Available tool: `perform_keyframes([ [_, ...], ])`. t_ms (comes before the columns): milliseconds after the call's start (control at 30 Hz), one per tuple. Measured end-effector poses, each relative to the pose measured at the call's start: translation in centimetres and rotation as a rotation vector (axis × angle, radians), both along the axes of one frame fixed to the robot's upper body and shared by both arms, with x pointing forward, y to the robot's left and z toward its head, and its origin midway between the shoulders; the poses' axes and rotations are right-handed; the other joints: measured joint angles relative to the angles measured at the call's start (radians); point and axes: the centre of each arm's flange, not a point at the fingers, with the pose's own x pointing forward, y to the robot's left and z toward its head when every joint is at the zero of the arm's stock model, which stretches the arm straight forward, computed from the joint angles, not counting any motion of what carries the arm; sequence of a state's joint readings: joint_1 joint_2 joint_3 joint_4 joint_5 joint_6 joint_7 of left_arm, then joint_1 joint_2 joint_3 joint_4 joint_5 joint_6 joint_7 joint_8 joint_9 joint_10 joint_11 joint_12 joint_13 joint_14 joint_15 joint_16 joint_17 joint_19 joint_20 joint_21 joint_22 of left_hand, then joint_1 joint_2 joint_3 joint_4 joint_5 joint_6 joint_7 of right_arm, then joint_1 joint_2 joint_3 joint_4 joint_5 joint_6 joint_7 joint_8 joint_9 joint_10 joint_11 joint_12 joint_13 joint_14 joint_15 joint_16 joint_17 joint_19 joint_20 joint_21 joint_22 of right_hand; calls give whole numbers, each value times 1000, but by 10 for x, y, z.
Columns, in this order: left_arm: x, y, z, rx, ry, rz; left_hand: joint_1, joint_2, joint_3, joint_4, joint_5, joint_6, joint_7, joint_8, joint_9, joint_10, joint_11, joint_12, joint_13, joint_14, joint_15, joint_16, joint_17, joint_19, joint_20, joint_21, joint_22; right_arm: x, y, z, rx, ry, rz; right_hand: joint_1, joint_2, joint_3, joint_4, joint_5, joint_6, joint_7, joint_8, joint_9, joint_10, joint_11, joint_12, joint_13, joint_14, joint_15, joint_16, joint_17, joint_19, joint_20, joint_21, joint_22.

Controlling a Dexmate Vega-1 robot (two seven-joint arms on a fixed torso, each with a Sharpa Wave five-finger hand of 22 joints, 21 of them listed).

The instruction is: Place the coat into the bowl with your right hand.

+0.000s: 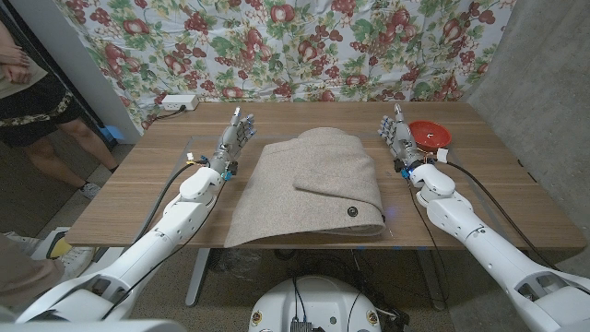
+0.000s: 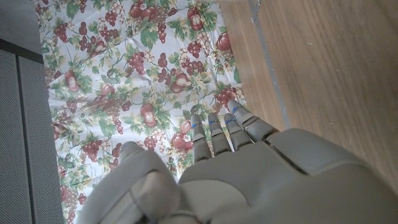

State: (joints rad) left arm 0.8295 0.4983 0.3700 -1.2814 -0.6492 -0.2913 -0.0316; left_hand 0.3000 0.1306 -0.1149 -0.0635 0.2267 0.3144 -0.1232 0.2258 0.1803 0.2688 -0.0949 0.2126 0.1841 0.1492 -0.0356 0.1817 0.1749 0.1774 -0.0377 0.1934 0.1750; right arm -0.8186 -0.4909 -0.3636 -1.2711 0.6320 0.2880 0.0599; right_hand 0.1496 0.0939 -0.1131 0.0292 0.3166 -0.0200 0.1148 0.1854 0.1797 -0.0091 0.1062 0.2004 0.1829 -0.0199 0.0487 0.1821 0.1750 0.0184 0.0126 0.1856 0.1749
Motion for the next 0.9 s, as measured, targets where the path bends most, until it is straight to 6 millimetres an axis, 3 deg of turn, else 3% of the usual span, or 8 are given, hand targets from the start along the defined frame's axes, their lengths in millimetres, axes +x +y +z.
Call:
perform_keyframes([
  [533, -1, 0, 0, -5, -10, 0, 0, 0, 0, 0, 0, 0, 0, 0, 0, 0, 0, 0, 0, 0, 0, 0, 0, 0, 0, 0, 0, 6, -2, 9, 10, -12, -5, 2, 3, 0, 0, 0, 0, 0, 0, 4, 3, 3, 0, 1, 0, 0, 0, 0, 0, 0, 0, 0],
  [700, -3, 1, 1, -7, -15, -3, 0, 0, 0, 0, 0, 0, 0, 0, 0, 0, 0, 0, 0, 0, 0, 0, 0, 0, 0, 0, 0, 4, -2, 8, -5, -15, -8, 2, 2, 0, 0, 0, -9, 5, 0, 4, -11, 17, 0, 1, -29, 29, -5, 0, -20, 20, 0, 0],
  [900, -4, 1, 2, -3, -21, -8, 0, 0, 0, 0, 0, 4, -4, 0, 0, 0, 0, 0, 0, 0, 0, 0, 0, 0, 0, 0, 0, 0, -1, 9, -18, -20, -10, 8, -3, -4, -4, 0, -11, 3, 0, 4, -17, 23, 0, 1, -32, 32, -5, 0, -22, 22, 0, 0],
])
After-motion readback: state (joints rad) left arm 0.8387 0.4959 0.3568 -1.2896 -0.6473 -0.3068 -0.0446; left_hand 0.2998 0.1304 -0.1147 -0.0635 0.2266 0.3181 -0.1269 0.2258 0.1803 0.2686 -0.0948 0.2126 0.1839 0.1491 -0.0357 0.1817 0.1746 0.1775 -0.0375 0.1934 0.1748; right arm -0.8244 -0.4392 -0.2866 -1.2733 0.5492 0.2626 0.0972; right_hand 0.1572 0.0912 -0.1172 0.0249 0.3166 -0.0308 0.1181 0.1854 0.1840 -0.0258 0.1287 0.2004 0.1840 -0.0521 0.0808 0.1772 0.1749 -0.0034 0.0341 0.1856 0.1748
